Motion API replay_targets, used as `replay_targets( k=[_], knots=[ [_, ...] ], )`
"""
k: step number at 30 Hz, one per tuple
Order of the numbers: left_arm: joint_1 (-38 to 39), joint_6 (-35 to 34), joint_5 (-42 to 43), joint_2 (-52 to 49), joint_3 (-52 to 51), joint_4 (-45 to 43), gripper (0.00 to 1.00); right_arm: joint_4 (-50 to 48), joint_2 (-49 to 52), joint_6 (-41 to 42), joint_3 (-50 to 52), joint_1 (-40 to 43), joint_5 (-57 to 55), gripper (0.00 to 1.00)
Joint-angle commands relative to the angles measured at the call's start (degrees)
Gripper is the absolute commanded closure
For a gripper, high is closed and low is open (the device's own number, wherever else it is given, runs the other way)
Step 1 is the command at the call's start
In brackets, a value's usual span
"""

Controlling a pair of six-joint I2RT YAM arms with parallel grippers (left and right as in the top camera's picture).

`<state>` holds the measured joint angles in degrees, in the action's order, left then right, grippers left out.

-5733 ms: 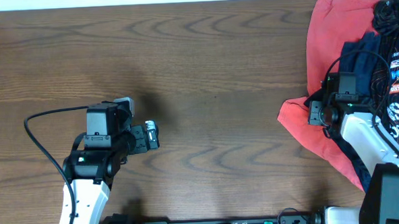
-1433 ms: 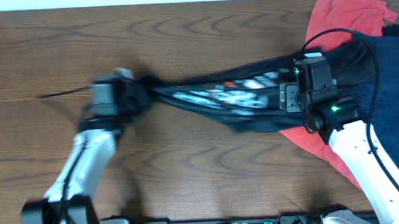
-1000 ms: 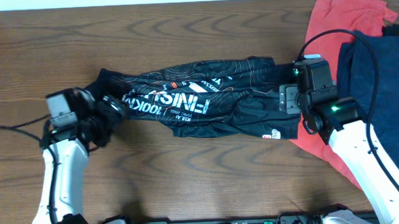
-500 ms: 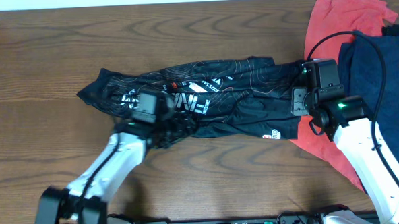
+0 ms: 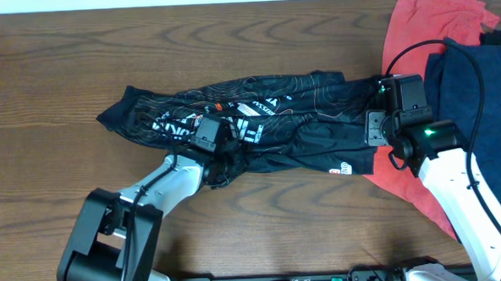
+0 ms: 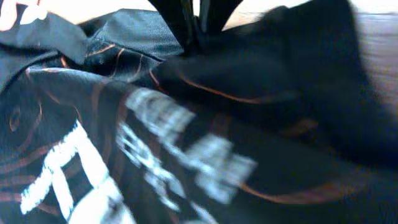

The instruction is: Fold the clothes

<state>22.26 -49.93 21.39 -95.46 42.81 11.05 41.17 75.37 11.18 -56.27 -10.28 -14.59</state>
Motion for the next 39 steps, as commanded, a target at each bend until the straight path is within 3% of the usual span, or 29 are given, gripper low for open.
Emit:
replay_targets(
  k=[1, 5, 10, 15, 17, 18, 19, 20, 21, 24, 28, 33, 39],
  knots=[
    [-4.5, 1.0, -3.7, 0.6, -1.5, 3.6, 0.94, 0.1, 0.3, 0.8, -0.2, 0.5, -0.1, 0.36],
    [-12.0, 6.7, -6.0, 5.5, -1.5, 12.2, 0.94, 0.0, 0.3, 0.7, -0.2, 1.2, -0.2, 0.36],
    [-25.4, 13.4, -16.0, 14.7, -1.4, 19.1, 0.94, 0.3, 0.3, 0.7, -0.2, 2.4, -0.2, 0.35],
    [-40.0, 14.3, -16.0, 23.4, -1.3, 21.0, 0.94, 2.1, 0.5, 0.3, -0.2, 3.4, 0.0, 0.37],
    [-43.6, 14.3, -14.5, 25.6, -1.3, 22.8, 0.94, 2.9, 1.2, 0.4, -0.2, 4.0, 0.1, 0.41],
    [-44.6, 14.4, -13.4, 26.3, -1.3, 23.9, 0.88, 3.3, 1.6, 0.4, -0.2, 4.2, 0.1, 0.46],
    [-45.2, 14.4, -11.8, 26.7, -1.3, 25.3, 0.68, 3.5, 2.2, 0.4, -0.1, 4.5, 0.6, 0.51],
    [-45.3, 14.4, -10.6, 26.9, -1.3, 26.6, 0.55, 3.7, 3.0, 0.4, -0.1, 4.8, 1.4, 0.57],
    [-45.3, 14.4, -9.2, 26.9, -1.3, 28.2, 0.50, 3.6, 3.8, 0.4, -0.1, 5.1, 2.4, 0.62],
    [-44.2, 14.4, -3.9, 26.7, -1.3, 33.7, 0.49, 3.3, 6.8, 0.5, -0.1, 6.2, 5.3, 0.77],
    [-40.3, 14.4, -2.4, 26.2, -1.4, 40.5, 0.49, 3.4, 11.9, 0.8, -0.1, 7.6, 10.1, 0.83],
    [-33.7, 14.2, -2.5, 26.2, -1.9, 42.6, 0.49, 3.4, 16.8, 0.8, -0.1, 8.2, 16.6, 0.83],
    [-28.2, 11.3, -2.6, 26.1, -6.3, 38.5, 0.49, 3.7, 20.7, 0.3, -0.1, 8.2, 22.7, 0.82]
  ],
)
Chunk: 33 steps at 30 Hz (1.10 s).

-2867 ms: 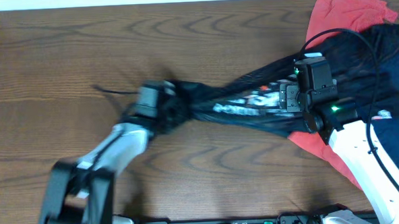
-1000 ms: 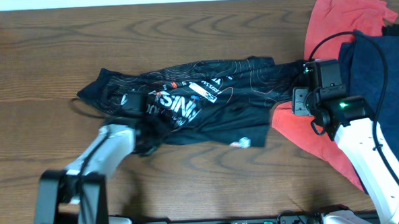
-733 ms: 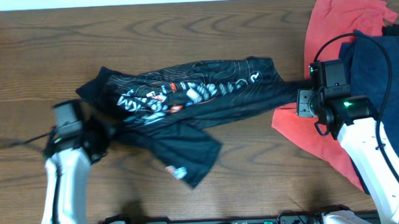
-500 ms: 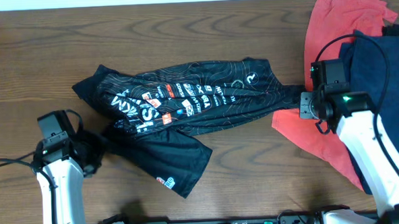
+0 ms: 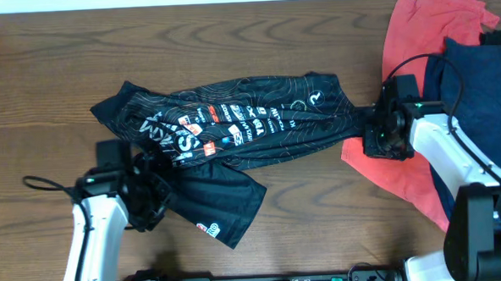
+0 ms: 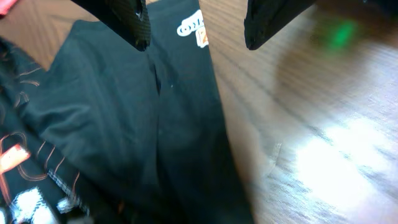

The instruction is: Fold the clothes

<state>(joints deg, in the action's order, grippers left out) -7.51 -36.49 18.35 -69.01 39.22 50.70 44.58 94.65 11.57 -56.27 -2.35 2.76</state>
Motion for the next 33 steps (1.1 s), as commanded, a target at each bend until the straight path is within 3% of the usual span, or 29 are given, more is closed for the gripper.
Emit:
replay_targets(
  k=[1, 11, 16, 21, 28, 33],
  knots=[
    [2.0, -3.0, 0.5, -0.5, -4.1, -2.8, 0.49, 0.5, 2.1, -0.1, -0.1, 0.3, 6.8, 0.82],
    [2.3, -4.9, 0.4, -4.3, -12.0, -22.6, 0.50, -1.4, 10.4, -3.8, -0.1, 0.7, 6.1, 0.76],
    [2.3, -4.7, 0.4, -8.9, -12.2, -28.0, 0.72, -5.9, 13.4, 2.2, -0.1, 4.7, -5.4, 0.79],
    [2.3, -4.7, 0.3, -12.5, -12.2, -28.4, 0.94, -8.7, 12.8, 5.4, -0.3, 12.2, -17.6, 0.79],
    [1.1, -3.8, 0.0, -13.2, -12.2, -27.4, 0.94, -7.8, 11.2, 11.1, -2.9, 26.3, -21.4, 0.78],
    [-3.5, -1.3, 0.1, -13.2, -12.0, -24.3, 0.94, -8.2, 8.0, 9.0, -4.0, 33.2, -7.3, 0.75]
  ],
)
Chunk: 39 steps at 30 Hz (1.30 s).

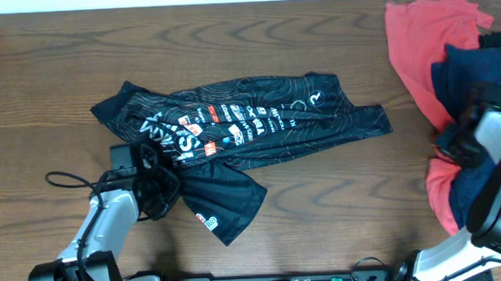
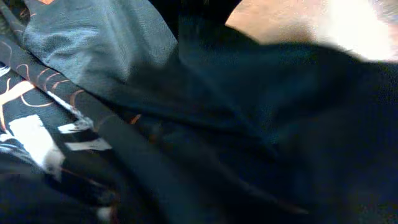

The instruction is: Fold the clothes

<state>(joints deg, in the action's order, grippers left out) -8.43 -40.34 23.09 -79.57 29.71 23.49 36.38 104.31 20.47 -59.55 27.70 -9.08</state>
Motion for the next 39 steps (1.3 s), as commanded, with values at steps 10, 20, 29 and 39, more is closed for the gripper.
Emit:
replay_targets(
  k=[10, 20, 29, 39],
  knots=[
    [-15.5, 12.1, -4.7, -1.7, 2.0, 15.6, 0.95, -6.2, -11.8, -20.9, -0.7, -2.8, 39.1, 0.63],
    [-28.1, 13.8, -4.6, 1.7, 8.1, 21.2, 0.94, -5.2, -10.0, -25.3, -0.7, -15.7, 35.5, 0.54],
    [-28.9, 17.2, -6.7, 2.1, 8.1, 21.3, 0.94, -6.8, -3.4, -25.2, -0.7, -24.7, 34.8, 0.49],
    [-28.9, 18.9, -6.6, 2.1, 8.1, 22.1, 0.94, 12.7, -4.3, -15.2, -0.7, -26.2, 27.1, 0.46]
  ],
)
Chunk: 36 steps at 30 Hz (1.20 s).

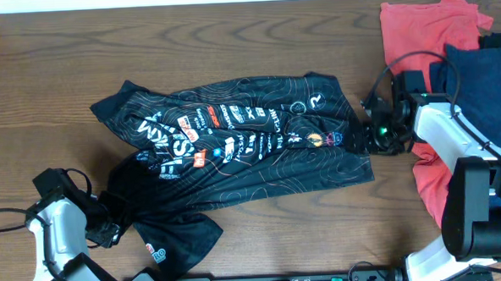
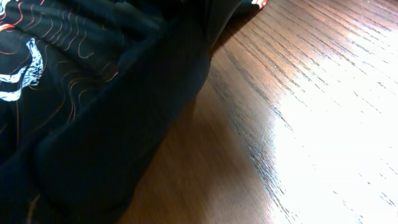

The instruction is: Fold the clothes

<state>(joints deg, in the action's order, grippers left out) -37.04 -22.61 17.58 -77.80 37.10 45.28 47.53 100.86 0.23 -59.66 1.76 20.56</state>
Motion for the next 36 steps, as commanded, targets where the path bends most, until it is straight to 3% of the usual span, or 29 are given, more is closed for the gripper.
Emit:
replay_targets(
  k=[1, 11, 17, 21, 24, 28, 31, 36],
  knots=[
    [-0.3, 1.2, -1.1, 0.3, 0.7, 0.4, 0.94, 2.5, -0.9, 5.9, -0.6, -0.3, -2.5, 0.45],
    [-0.3, 1.6, -1.1, 0.3, 0.6, 0.6, 0.94, 3.5, -0.9, 10.1, 3.3, -1.7, -2.6, 0.43],
    [-0.3, 1.6, -1.1, 0.3, 0.6, 0.5, 0.94, -0.3, -0.8, 12.9, 8.0, -4.4, -2.6, 0.41],
    [-0.3, 1.6, -1.1, 0.3, 0.6, 0.5, 0.94, -7.9, -0.8, 16.3, 11.4, -5.2, -4.1, 0.43],
    [-0.3, 1.6, -1.1, 0.3, 0.6, 0.6, 0.94, -11.2, -0.8, 19.3, 12.7, -5.2, -4.3, 0.54],
    [-0.3, 1.6, -1.1, 0.3, 0.6, 0.9, 0.94, -10.9, -0.8, 19.5, 12.7, -5.2, -4.3, 0.82],
    [-0.3, 1.6, -1.1, 0.3, 0.6, 1.0, 0.94, -10.2, -0.9, 19.5, 12.7, -5.1, -4.3, 0.96],
    [-0.3, 1.6, -1.0, 0.3, 0.6, 1.0, 0.94, -8.3, -0.9, 19.5, 12.7, -5.1, -4.3, 0.99]
  ],
)
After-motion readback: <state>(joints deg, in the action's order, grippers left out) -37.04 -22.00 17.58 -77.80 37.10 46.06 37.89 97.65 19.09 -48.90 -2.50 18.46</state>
